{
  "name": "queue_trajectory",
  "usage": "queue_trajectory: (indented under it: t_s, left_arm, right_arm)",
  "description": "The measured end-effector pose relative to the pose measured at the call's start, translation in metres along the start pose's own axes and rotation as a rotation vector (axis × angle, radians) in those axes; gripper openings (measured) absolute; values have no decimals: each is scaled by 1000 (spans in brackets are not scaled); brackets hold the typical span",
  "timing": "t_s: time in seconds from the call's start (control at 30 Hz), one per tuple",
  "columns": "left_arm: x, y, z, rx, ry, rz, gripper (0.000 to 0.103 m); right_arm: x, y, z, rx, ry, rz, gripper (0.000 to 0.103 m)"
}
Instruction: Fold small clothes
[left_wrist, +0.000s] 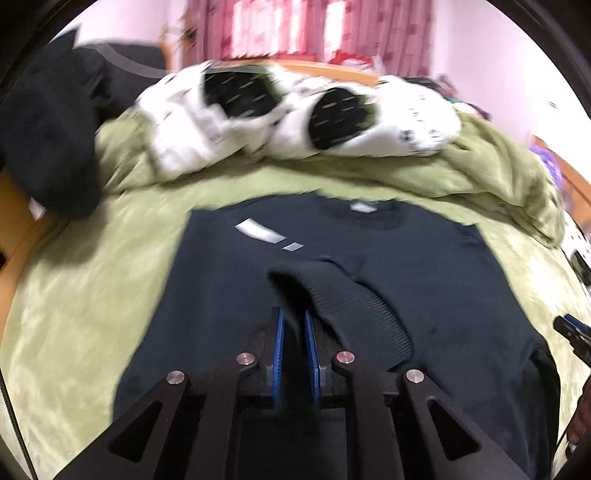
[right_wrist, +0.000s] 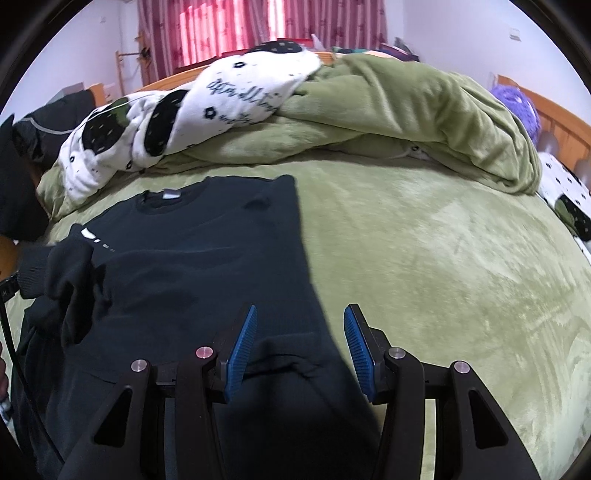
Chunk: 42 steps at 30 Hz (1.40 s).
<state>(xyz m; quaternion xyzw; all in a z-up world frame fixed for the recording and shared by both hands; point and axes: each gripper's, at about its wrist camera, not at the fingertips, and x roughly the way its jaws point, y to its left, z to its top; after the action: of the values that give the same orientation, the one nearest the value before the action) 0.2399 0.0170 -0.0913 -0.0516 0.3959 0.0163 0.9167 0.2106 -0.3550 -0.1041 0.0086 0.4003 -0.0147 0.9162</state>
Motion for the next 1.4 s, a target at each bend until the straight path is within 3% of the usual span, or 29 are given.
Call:
queue_trajectory:
  t_s: [0.13, 0.3, 0.4, 0.77, 0.93, 1.0, 1.2, 1.27, 1.33, 1.4]
  left_arm:
    - [-2, 35, -6, -61, 24, -8, 14]
    - [-11, 67, -15, -93, 32, -1, 23]
    - [-11, 74, -18, -112, 39, -37, 30]
    - [35, 38, -8, -85, 77, -169, 30]
    - [62, 28, -14, -66, 134, -175, 32]
    - [71, 26, -19, -73, 157, -175, 38]
    - [76, 11, -21, -2, 149, -121, 43]
    - [75, 7, -19, 11, 141, -110, 40]
    - [71, 6, -18, 31, 127, -114, 29]
    - [63, 3, -19, 73, 90, -73, 12]
  right_arm:
    - [-1, 19, -2, -45, 2, -10, 48]
    - [3, 35, -5, -85, 15, -17, 48]
    - [5, 42, -8, -102, 21, -20, 48]
    - [15, 41, -13, -123, 34, -56, 48]
    - [15, 33, -10, -108, 28, -59, 48]
    - [15, 32, -10, -106, 26, -58, 48]
    - [13, 35, -11, -116, 24, -39, 48]
    - [15, 38, -12, -125, 28, -44, 48]
    - [16, 39, -12, -128, 31, -47, 48]
    - [17, 39, -12, -123, 33, -47, 48]
